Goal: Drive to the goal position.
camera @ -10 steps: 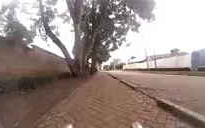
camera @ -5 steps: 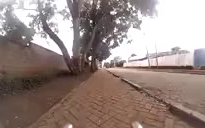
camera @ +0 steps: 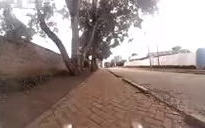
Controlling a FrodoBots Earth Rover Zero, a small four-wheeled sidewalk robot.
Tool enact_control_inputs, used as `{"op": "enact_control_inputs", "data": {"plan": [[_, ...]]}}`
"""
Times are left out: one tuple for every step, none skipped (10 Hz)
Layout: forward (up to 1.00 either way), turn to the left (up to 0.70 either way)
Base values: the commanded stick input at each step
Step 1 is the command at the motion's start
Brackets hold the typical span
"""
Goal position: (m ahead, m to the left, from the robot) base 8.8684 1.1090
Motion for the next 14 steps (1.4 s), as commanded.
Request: {"op": "enact_control_inputs", "data": {"plan": [[0.70,0.00],[0.70,0.00],[0.70,0.00],[0.70,0.00],[0.70,0.00],[0.70,0.00],[0.70,0.07],[0.70,0.03],[0.70,0.00],[0.70,0.00],[0.70,0.00],[0.70,0.00],[0.70,0.00],[0.70,0.00]]}}
